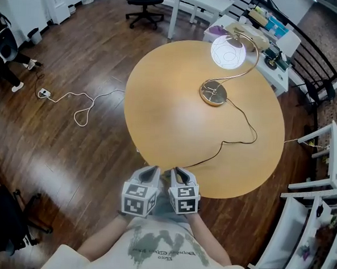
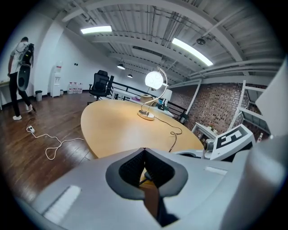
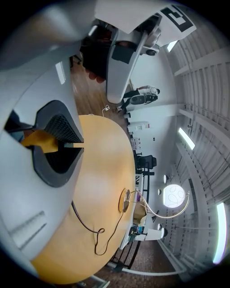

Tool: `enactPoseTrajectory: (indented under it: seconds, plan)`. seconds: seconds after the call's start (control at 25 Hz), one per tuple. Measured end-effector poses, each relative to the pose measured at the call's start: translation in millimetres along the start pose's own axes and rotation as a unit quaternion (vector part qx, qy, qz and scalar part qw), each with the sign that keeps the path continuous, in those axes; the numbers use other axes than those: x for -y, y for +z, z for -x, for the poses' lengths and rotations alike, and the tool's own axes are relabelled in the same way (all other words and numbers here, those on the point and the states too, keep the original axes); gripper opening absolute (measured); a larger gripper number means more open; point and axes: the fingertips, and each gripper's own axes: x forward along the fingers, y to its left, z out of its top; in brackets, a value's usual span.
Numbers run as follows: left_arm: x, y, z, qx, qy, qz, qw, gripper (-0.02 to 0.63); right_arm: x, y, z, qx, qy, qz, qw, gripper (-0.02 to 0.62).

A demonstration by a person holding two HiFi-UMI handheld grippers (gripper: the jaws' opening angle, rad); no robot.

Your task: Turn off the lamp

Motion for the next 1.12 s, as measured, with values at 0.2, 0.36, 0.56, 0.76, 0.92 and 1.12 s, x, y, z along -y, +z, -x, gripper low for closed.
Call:
enactPoseTrajectory:
  seconds: [0.2, 0.36, 0.56, 0.76, 0.92, 1.12]
  plan:
    - [-0.5, -1.1, -3.1, -0.005, 0.002, -0.002, 1.0, 0.0, 3.8, -6.1, -6.1, -0.01, -0.01, 0.006, 1.0, 0.034]
    - [-0.9, -4.2, -5.3, -0.01, 0.002, -0.003, 0.9999, 0.0, 2.2, -9.2, -8.4, -0.011, -0.022, 0.028, 0.999, 0.029]
    - [0.5, -7.6, -5.1, -0.016, 0.0, -0.004, 0.9999, 0.0, -0.6, -11.3, -8.0, -0.001, -0.03, 0.013, 0.999, 0.0]
    - [0.5, -8.1, -3.9, -0.016, -0.001, -0.005, 0.9999, 0.0, 7.0, -16.3, -8.8, -0.003, -0.025, -0.039, 0.999, 0.0]
    - [1.5, -8.3, -5.0, -0.016, -0.002, -0.006, 0.9999, 0.0, 6.0, -16.3, -9.5, -0.003, -0.023, -0.023, 0.999, 0.0]
    - [3.8, -7.2, -5.0, -0.015, -0.003, -0.009, 0.9998, 0.0, 6.0, -17.4, -10.9, -0.002, -0.026, -0.021, 0.999, 0.0]
